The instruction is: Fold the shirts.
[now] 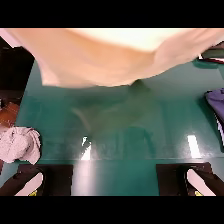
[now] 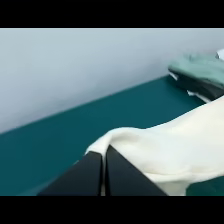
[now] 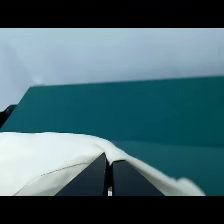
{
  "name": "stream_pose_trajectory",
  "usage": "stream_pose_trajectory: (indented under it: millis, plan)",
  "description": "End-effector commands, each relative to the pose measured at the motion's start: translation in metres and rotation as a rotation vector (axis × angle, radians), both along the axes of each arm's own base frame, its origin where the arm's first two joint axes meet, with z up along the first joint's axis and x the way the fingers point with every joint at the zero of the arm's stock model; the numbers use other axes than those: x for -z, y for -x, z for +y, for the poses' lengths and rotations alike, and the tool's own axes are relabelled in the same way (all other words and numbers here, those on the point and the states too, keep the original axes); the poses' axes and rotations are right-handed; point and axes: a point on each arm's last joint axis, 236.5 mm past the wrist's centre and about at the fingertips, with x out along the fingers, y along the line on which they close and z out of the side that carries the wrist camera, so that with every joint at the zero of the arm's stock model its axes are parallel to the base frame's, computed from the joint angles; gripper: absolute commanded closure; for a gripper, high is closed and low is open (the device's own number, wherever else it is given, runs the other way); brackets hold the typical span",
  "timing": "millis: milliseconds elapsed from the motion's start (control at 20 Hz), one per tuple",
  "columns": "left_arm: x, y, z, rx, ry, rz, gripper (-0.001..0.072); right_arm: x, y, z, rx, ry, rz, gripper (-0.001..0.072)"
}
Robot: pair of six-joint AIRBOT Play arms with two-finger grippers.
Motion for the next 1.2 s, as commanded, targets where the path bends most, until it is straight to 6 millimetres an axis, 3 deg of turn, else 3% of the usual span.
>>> stream_pose_trajectory:
  millis: [0, 150, 250, 350, 450, 550, 650, 750, 900, 1000, 1150]
  plan:
    - [-0.074, 0.089, 0.006, -0.054, 0.021, -0.263, 0.0685, -0.079, 0.064, -0.006, 0.089, 0.143, -0.173, 0.0693]
    - [-0.096, 0.148, 0.003, -0.052, 0.053, -0.375, 0.0685, -0.116, 0.103, -0.011, 0.196, 0.206, -0.291, 0.0694]
    - [-0.099, 0.168, 0.002, -0.052, 0.052, -0.404, 0.0685, -0.122, 0.119, -0.018, 0.273, 0.225, -0.313, 0.0695]
    - [-0.084, 0.151, 0.011, -0.096, 0.042, -0.333, 0.0686, -0.119, 0.122, -0.027, 0.325, 0.224, -0.292, 0.0696]
    - [-0.037, 0.099, 0.029, -0.170, 0.046, -0.138, 0.0686, -0.098, 0.106, -0.039, 0.324, 0.181, -0.195, 0.0696]
    - [0.035, 0.038, 0.039, -0.196, 0.015, 0.111, 0.0685, -0.056, 0.078, -0.048, 0.256, 0.116, -0.013, 0.0696]
    - [0.122, -0.019, 0.035, -0.160, 0.005, 0.382, 0.0685, 0.001, 0.044, -0.053, 0.156, 0.045, 0.216, 0.0696]
    - [0.209, -0.058, 0.033, -0.134, 0.004, 0.631, 0.0684, 0.074, 0.007, -0.048, 0.056, -0.008, 0.451, 0.0696]
    - [0.321, -0.092, 0.034, -0.120, 0.001, 0.915, 0.0684, 0.209, -0.032, -0.038, -0.015, 0.008, 0.854, 0.0696]
    - [0.377, -0.115, 0.037, -0.118, -0.012, 1.011, 0.0684, 0.279, -0.058, -0.026, -0.040, 0.027, 0.994, 0.0696]
    - [0.427, -0.164, 0.046, -0.144, -0.015, 0.999, 0.0684, 0.344, -0.118, -0.017, -0.002, 0.020, 0.962, 0.0696]
